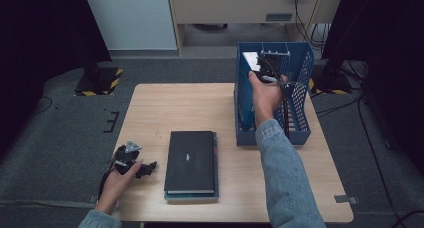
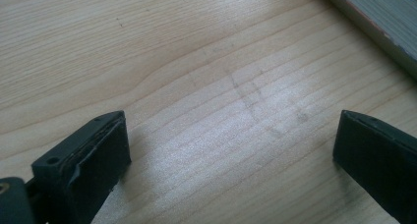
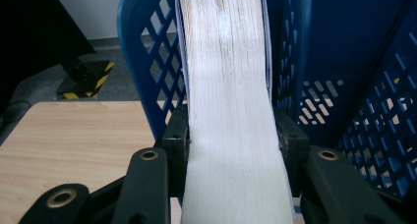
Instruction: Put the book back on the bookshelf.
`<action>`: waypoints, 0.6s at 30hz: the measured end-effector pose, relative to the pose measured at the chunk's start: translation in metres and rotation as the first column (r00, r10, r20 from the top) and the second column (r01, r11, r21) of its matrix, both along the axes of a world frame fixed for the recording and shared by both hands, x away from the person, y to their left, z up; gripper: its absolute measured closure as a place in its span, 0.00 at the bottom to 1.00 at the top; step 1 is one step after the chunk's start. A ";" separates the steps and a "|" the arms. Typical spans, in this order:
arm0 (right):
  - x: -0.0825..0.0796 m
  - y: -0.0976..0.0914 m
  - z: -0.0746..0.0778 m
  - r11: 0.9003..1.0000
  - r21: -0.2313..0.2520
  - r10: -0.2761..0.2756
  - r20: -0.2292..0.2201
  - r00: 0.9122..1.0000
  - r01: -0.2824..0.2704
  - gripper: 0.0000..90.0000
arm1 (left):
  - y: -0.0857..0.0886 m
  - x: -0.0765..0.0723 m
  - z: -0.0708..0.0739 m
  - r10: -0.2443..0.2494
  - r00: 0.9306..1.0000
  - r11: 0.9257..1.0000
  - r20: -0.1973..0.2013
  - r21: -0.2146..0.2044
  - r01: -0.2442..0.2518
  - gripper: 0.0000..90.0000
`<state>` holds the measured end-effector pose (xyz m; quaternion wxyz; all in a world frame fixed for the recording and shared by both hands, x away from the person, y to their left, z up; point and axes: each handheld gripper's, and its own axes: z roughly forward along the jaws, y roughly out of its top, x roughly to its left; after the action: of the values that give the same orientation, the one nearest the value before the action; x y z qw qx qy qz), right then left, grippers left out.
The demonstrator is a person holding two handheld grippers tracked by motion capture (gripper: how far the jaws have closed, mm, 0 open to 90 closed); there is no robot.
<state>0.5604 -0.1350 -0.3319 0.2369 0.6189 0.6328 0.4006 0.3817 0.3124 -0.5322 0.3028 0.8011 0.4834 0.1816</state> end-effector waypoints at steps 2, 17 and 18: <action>0.003 0.000 -0.001 1.000 0.004 -0.008 0.007 1.000 0.008 0.66 | 0.000 0.001 0.000 -0.001 1.000 1.000 0.001 0.000 0.001 0.00; 0.005 0.007 -0.005 1.000 0.002 -0.017 0.023 1.000 0.017 0.66 | -0.001 0.001 0.000 -0.001 1.000 1.000 -0.001 0.001 0.001 0.00; 0.006 0.008 -0.005 1.000 -0.003 -0.016 0.021 1.000 0.016 0.66 | -0.001 0.001 0.000 0.000 1.000 1.000 -0.001 0.001 0.000 0.00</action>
<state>0.5660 -0.1269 -0.3365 0.2478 0.6194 0.6258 0.4041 0.3826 0.3117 -0.5323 0.3023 0.8014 0.4832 0.1814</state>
